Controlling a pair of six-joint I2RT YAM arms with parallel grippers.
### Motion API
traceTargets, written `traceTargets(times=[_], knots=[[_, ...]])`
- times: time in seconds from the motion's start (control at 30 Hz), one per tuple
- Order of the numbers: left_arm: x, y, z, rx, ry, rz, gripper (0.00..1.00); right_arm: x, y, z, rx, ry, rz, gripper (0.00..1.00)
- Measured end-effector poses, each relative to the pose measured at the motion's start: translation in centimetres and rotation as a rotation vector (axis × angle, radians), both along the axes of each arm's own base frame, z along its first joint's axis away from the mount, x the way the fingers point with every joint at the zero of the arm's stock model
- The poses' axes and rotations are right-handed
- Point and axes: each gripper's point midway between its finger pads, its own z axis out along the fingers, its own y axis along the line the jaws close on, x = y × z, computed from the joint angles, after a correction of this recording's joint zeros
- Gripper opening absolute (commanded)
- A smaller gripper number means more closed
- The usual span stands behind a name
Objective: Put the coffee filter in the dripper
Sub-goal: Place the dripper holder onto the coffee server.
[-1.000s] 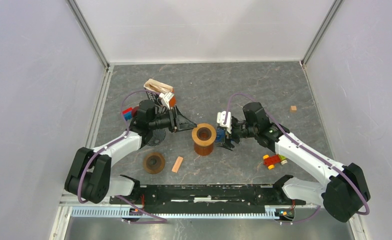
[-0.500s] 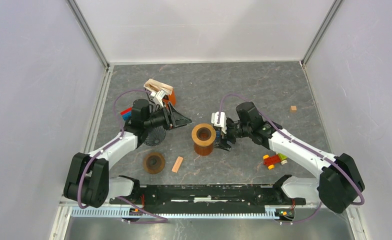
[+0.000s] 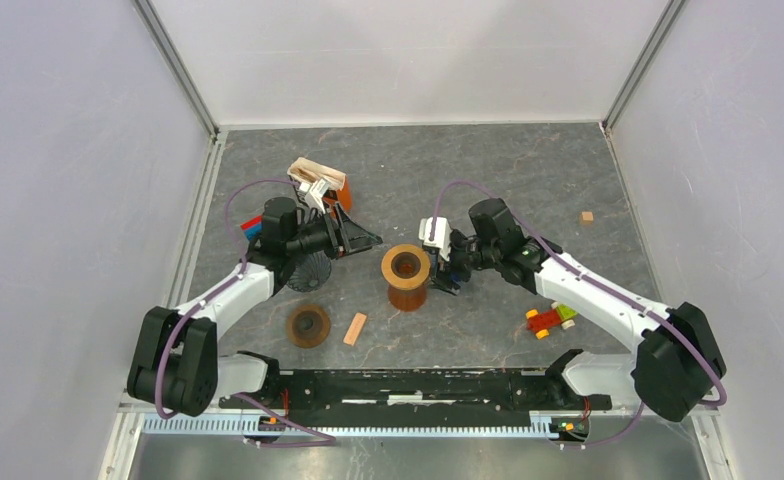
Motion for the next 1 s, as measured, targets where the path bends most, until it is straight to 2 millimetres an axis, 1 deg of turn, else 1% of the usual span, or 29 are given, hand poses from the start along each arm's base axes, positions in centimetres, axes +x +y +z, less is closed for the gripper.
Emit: traceTargets(times=[0.13,0.27,0.33,0.4,0.5,0.57,0.73,0.83,0.93,1.0], knots=[[-0.1,0.0,0.4,-0.003,-0.012,-0.001,0.73,-0.1,-0.7,-0.1,-0.031,-0.023,0.001,0.82],[-0.1,0.1,1.1,0.008,-0.033,-0.008,0.82,0.2,-2.0,0.5,-0.068,-0.078,-0.025,0.80],[0.2,0.0,1.8,0.018,-0.049,-0.010,0.86,0.7,-3.0,0.9,-0.081,-0.107,-0.068,0.79],[0.6,0.1,2.6,0.029,-0.069,-0.009,0.91,1.1,-3.7,0.9,-0.096,-0.114,-0.107,0.79],[1.1,0.3,3.4,0.046,-0.093,0.002,0.93,2.0,-4.6,0.5,-0.122,-0.103,-0.188,0.80],[1.5,0.6,3.7,0.057,-0.104,0.016,0.94,2.6,-5.1,-0.1,-0.144,-0.080,-0.242,0.80],[1.8,1.2,3.4,0.079,-0.097,0.043,0.94,4.3,-5.2,-2.0,-0.200,-0.003,-0.352,0.80],[2.1,1.6,3.3,0.089,-0.097,0.066,0.94,5.7,-4.8,-2.2,-0.204,0.021,-0.408,0.78],[2.2,1.9,3.5,0.092,-0.104,0.077,0.95,6.8,-4.5,-1.9,-0.200,0.027,-0.452,0.76],[2.2,2.1,3.8,0.091,-0.113,0.082,0.95,7.4,-4.3,-2.3,-0.211,0.041,-0.474,0.74]])
